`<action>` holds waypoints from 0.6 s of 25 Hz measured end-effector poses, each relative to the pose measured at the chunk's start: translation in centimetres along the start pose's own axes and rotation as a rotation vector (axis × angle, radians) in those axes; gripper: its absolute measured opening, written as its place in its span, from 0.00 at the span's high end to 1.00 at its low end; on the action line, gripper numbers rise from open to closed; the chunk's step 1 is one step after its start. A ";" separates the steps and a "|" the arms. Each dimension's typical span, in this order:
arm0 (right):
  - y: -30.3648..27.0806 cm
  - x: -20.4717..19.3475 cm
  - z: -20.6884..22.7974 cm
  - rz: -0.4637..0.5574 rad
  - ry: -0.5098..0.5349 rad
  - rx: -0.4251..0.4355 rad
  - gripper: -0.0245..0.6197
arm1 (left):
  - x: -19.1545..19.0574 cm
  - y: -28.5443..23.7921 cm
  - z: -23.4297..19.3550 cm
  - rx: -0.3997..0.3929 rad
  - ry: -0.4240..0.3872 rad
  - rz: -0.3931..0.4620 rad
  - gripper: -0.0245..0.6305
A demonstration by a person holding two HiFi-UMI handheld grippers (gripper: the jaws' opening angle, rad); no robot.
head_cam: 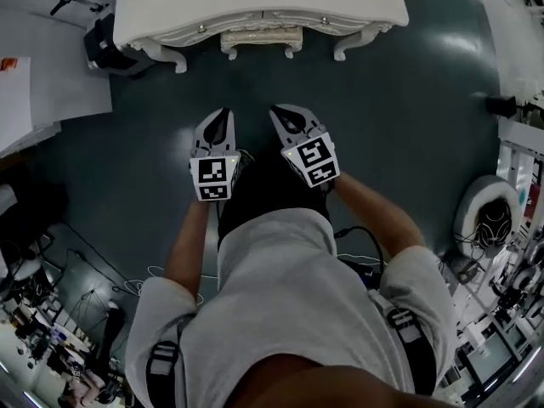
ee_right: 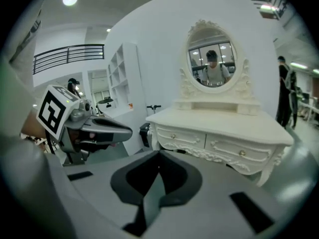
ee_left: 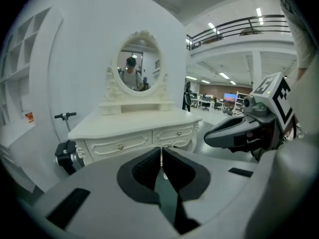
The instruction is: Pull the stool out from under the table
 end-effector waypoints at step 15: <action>-12.2 -10.4 13.0 0.037 0.018 -0.199 0.94 | -7.2 -17.3 -4.2 0.042 -0.003 -0.053 0.94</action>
Point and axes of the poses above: the fingertips, and each gripper's own axes: y backward along the fingers, z to its right, x out of its top, the point moved 3 cm from there along y, backward along the fingers, and after that the axes turned 1 degree about z, right-handed, at the moved point
